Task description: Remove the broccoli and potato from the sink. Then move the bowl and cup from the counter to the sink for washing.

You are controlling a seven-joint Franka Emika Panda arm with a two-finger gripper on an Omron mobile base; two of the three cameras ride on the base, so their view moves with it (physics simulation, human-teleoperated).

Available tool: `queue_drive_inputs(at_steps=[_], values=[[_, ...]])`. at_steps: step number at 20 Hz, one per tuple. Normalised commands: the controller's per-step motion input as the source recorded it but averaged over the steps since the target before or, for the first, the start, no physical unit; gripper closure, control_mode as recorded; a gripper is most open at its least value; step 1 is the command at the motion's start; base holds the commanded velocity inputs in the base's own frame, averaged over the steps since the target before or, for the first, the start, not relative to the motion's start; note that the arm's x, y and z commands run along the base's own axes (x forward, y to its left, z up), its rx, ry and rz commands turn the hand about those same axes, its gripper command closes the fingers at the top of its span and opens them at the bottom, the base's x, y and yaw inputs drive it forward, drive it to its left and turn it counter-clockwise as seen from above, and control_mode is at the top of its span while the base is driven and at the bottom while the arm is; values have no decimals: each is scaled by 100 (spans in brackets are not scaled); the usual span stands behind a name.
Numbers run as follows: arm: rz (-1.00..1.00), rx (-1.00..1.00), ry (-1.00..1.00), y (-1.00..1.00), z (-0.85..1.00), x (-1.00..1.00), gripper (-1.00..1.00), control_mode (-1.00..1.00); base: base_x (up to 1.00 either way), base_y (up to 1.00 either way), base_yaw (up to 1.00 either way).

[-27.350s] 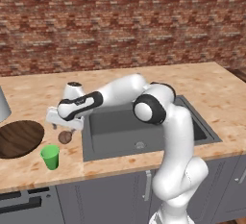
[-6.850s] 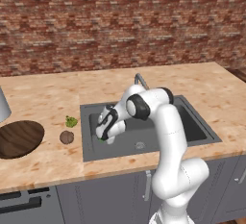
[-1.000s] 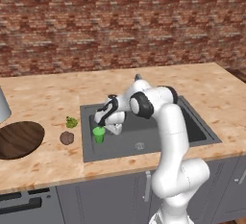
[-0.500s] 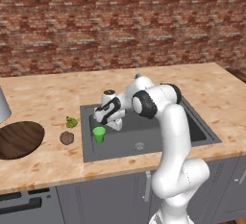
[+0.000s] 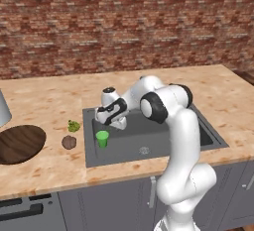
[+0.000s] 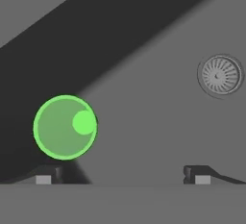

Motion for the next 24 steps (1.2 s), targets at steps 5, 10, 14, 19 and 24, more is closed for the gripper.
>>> queue_drive_inputs(at_steps=[5, 10, 14, 19, 24], values=[[7, -4, 0, -1, 38, -17, -100, -100, 0, 0, 0], [9, -1, 0, 0, 36, -12, -100, -100, 0, 0, 0], [8, 0, 0, 0, 33, -18, -100, -100, 0, 0, 0], [4, 0, 0, 0, 32, -18, -100, -100, 0, 0, 0], [9, 0, 0, 3, 29, -21, -100, -100, 0, 0, 0]])
